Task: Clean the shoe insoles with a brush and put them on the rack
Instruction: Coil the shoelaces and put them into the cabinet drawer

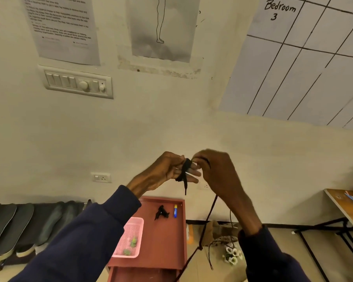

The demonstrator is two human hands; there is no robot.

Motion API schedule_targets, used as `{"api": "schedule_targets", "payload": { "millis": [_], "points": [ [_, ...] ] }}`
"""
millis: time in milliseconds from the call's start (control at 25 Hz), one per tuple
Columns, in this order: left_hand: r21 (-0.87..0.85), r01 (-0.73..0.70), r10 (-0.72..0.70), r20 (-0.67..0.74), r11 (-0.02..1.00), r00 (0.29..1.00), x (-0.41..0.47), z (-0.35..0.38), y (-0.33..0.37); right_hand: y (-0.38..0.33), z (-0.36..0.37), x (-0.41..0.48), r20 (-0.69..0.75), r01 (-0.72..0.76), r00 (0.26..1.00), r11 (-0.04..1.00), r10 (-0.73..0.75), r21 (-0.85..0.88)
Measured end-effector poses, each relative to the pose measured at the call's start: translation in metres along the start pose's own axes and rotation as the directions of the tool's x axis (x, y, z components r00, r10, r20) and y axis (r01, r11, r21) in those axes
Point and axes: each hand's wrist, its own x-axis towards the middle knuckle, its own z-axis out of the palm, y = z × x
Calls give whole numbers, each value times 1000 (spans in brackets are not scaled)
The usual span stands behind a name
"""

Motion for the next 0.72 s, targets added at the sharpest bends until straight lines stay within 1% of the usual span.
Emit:
{"api": "schedule_targets", "payload": {
  "millis": [40,80,120,200,280,360,400,520,560,640,720],
  "points": [
    [18,16,-16,49,1000,999,-2,-1,0,7,0,9,-16,18,1000,1000,-17,25],
    [8,22,-23,106,1000,994,-3,-3,-1,14,3,15,-24,16,1000,995,-13,98],
    [-39,14,-7,165,999,986,-5,-5,-1,20,7,19,-14,-14,1000,979,17,202],
    [-207,-32,82,237,978,968,-7,-8,-1,26,22,12,92,-148,988,893,120,426],
    [-347,-91,172,211,934,962,-5,-12,-2,20,43,-10,197,-290,956,799,217,528],
    [-403,-145,204,107,904,973,0,-15,-5,4,60,-39,251,-352,935,750,251,560],
    [-395,-174,205,36,902,978,3,-17,-7,-4,65,-49,258,-353,934,755,248,553],
    [-275,-230,197,-140,934,970,8,-26,-16,-18,67,-59,234,-273,953,880,192,388],
    [-236,-223,187,-166,946,968,8,-28,-18,-20,62,-57,242,-243,956,908,166,340],
    [-158,-180,153,-173,971,973,5,-27,-19,-22,46,-47,244,-175,963,953,114,247],
    [-123,-103,85,-140,987,986,-3,-20,-18,-18,29,-29,148,-21,989,998,11,63]
  ]
}}
